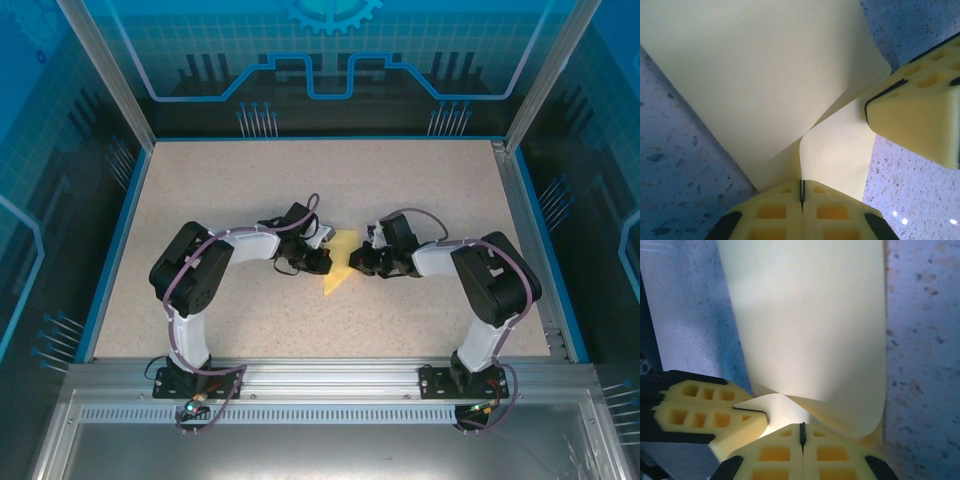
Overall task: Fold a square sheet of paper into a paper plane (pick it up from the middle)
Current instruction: Third fold the triangle at the center of the table.
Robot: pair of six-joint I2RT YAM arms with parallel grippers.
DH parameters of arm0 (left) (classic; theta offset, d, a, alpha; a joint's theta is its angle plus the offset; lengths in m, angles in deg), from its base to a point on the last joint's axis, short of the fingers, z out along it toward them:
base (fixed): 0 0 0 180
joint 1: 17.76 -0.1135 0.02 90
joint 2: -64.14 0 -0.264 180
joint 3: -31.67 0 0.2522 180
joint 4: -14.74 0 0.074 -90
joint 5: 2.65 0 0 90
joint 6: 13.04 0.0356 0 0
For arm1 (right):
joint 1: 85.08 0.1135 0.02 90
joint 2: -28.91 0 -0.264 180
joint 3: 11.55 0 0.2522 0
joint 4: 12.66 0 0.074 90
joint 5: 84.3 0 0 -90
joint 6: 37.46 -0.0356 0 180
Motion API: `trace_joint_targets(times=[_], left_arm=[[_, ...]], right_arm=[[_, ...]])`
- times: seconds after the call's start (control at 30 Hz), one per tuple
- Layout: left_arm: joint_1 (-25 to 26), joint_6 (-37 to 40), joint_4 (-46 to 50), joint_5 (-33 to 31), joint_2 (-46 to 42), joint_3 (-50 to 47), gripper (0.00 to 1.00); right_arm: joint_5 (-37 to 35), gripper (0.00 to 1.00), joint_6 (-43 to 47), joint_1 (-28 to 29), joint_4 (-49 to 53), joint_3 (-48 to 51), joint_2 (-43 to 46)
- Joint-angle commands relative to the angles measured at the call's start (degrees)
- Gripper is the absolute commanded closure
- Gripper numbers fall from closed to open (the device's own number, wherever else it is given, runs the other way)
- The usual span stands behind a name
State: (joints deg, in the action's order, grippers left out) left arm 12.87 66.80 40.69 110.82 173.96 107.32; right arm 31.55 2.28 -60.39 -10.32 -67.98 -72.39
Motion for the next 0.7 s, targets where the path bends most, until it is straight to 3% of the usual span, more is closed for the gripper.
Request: trace_joint_targets(times=[0.0,0.23,0.5,0.67], left_arm=[[0.5,1.3,3.8,-0.3,2.0,0.0,0.95],[0.5,2.1,4.8,-0.4,2.3,0.7,0.95],[0.6,1.9,4.9,-0.5,2.2,0.6,0.95],[0.6,1.9,4.8,-0.4,2.2,0.5,0.95]], right_arm=[[-2.0,1.0,1.8,-0.6,1.9,0.2,-1.2],[-3.3,1.0,2.6,-0.8,4.3,0.2,-4.2],[-0.6,1.0,3.5,-1.5,7.7,-4.2,1.2],[-0.3,1.0,3.6,-3.4,7.5,-5.2,-0.2]])
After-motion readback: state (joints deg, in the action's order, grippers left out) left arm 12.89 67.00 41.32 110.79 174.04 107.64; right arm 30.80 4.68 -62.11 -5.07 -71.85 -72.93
